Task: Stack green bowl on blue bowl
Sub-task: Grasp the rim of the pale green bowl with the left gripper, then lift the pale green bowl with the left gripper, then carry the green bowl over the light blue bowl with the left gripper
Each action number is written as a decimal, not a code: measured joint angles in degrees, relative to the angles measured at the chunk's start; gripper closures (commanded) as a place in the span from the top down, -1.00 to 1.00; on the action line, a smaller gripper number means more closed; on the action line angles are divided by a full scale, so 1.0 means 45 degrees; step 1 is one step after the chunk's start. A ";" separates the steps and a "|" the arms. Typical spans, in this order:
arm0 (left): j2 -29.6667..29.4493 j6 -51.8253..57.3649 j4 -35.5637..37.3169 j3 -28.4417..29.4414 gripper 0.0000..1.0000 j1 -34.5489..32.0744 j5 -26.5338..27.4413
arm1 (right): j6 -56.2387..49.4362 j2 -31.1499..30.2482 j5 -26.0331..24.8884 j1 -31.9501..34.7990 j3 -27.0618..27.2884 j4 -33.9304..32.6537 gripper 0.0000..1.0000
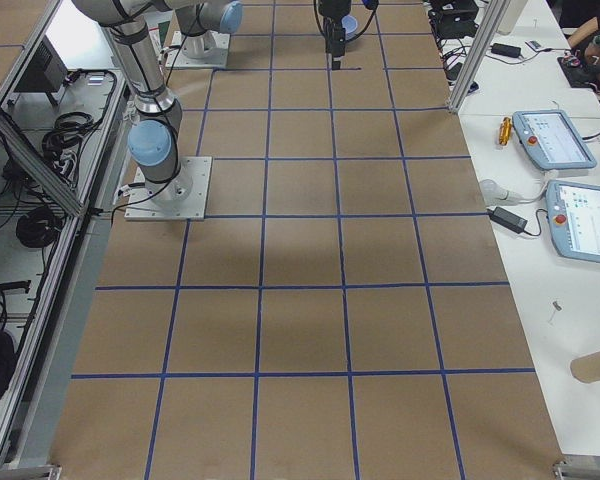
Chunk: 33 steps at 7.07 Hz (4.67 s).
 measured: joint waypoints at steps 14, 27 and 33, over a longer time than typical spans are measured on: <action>0.0291 0.0030 -0.0058 -0.0059 -1.00 0.0001 0.0157 | -0.0001 0.0000 0.0000 0.0010 -0.0001 0.0000 1.00; 0.3117 -0.1719 -0.2201 0.0045 -1.00 -0.3189 0.0156 | 0.0000 0.0000 0.0000 0.0004 0.0000 0.0001 1.00; 0.5168 -0.6007 -0.3623 -0.0692 -1.00 -0.8548 -0.0056 | 0.0000 0.0000 0.0000 0.0004 0.0000 0.0000 1.00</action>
